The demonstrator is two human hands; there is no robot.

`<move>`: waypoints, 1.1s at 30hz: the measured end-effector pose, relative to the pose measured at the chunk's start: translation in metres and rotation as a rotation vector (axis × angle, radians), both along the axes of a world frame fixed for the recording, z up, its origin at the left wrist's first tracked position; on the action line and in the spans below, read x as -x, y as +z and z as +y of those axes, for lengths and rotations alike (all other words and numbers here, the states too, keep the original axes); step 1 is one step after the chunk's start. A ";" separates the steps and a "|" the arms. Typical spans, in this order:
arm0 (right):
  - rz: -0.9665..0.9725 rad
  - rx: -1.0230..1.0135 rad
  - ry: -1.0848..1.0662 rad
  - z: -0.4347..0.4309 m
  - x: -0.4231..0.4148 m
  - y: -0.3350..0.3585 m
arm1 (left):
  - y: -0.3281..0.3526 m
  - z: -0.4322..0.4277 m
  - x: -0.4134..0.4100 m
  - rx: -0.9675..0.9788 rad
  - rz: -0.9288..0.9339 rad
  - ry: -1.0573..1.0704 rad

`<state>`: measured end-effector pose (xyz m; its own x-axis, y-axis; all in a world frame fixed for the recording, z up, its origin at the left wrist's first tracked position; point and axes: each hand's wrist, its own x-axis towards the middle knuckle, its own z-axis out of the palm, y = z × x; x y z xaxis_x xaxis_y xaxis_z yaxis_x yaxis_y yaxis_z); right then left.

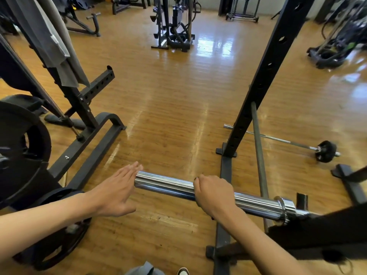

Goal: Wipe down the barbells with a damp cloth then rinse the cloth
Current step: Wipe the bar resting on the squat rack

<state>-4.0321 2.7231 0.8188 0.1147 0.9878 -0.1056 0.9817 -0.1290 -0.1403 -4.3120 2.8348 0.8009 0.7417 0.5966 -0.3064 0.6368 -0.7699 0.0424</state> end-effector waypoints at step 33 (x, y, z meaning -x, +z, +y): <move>0.065 -0.237 0.242 0.073 0.128 -0.017 | -0.005 0.003 0.004 -0.085 -0.017 -0.086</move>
<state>-4.1598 2.7966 0.8022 -0.1249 0.9835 0.1312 0.9680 0.1498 -0.2014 -4.3160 2.8382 0.7954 0.7958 0.5540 -0.2446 0.5681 -0.8228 -0.0152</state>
